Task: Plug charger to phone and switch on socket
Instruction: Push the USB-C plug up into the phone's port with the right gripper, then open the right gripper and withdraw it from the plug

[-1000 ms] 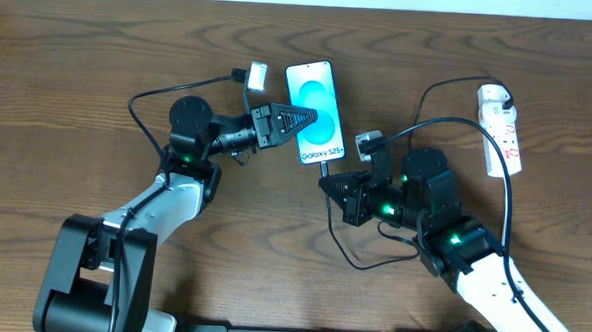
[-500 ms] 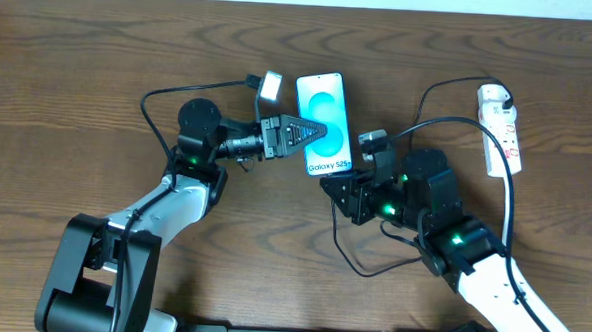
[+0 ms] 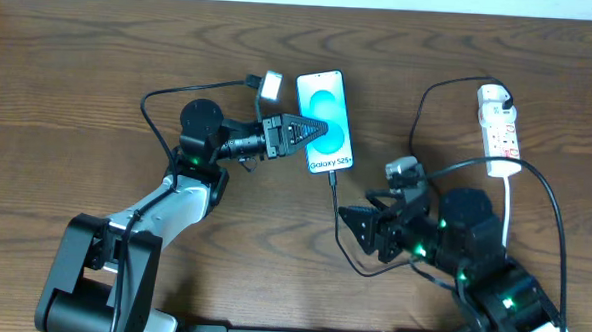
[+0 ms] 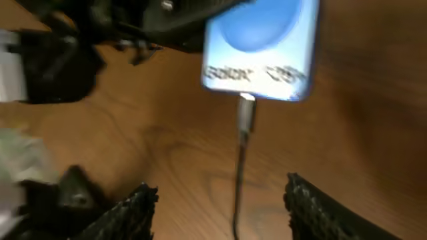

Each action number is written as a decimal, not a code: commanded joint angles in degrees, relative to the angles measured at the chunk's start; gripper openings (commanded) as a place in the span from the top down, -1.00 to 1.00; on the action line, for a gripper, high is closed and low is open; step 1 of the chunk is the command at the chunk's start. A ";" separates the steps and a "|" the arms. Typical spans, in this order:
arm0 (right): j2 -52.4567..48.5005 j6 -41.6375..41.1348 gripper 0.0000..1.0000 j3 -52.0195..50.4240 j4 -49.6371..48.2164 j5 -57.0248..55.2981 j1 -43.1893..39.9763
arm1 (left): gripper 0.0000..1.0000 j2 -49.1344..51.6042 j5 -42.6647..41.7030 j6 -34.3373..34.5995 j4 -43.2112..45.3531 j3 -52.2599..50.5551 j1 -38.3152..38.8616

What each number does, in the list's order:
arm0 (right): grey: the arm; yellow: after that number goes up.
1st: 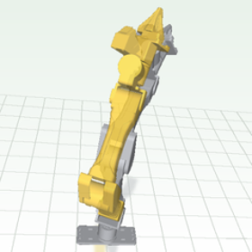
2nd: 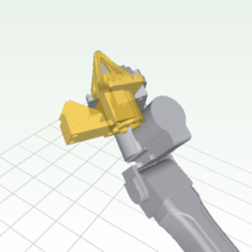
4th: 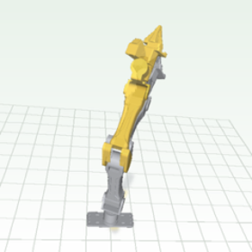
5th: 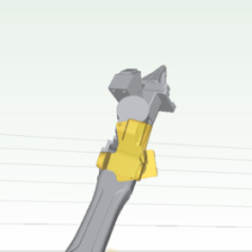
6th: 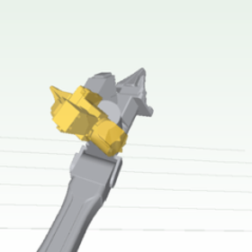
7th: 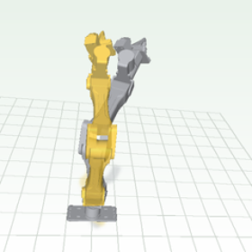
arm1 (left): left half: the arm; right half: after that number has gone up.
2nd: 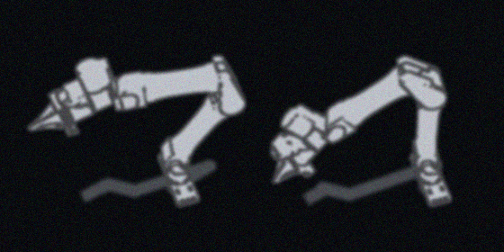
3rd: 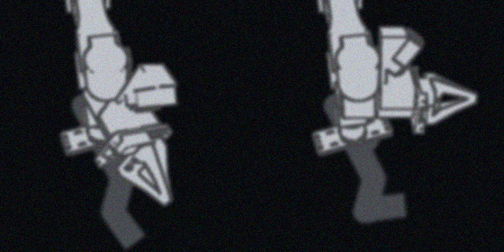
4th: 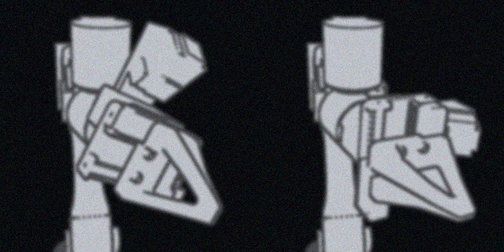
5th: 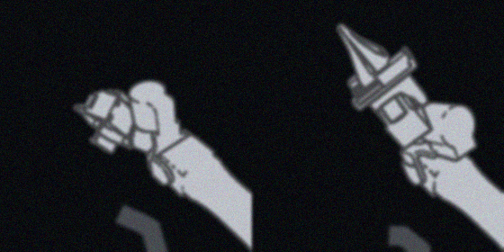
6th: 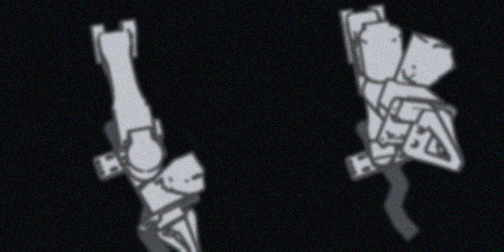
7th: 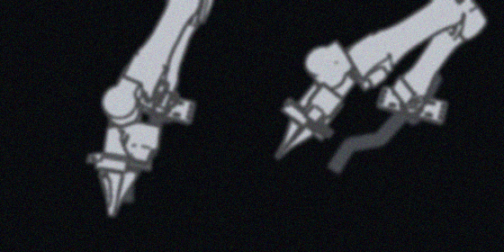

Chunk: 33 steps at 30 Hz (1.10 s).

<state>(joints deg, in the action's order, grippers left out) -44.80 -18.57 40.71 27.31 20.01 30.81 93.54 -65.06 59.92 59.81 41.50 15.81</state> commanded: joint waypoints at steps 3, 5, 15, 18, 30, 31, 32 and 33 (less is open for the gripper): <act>-3.48 -2.25 -0.25 0.90 -0.28 -18.23 7.37 | 0.85 -0.57 1.53 -0.94 0.37 -0.15 0.13; -5.97 -3.96 -0.20 0.90 -1.68 -22.10 9.75 | 0.85 -0.57 1.53 -0.94 0.28 -0.15 0.13; -18.36 -7.58 0.12 0.92 -10.51 -32.74 17.31 | 0.86 -0.57 1.49 -0.76 -0.83 -0.15 0.13; -18.51 -8.20 0.45 0.92 -11.34 -34.05 17.27 | 0.86 -0.57 1.46 -0.81 -3.43 -0.15 0.13; -18.49 -7.26 0.98 0.92 -18.43 -34.69 17.25 | 0.86 -0.57 -0.55 -0.94 -4.42 -0.15 0.13; -18.49 -7.08 0.98 0.92 -18.38 -34.67 17.25 | 0.85 -0.57 -1.20 -0.94 -4.42 -0.15 0.13; -18.49 -7.08 0.98 0.92 -18.01 -34.40 17.27 | 0.86 -0.57 -1.79 -0.94 -4.42 -0.15 0.13; -18.49 -7.10 0.98 0.92 -17.40 -33.68 17.29 | 0.86 -0.57 -2.29 -0.96 -4.42 -0.15 0.13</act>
<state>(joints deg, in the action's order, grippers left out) -63.66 -26.30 40.62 11.42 -12.40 47.72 93.54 -62.26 60.18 55.40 41.47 15.31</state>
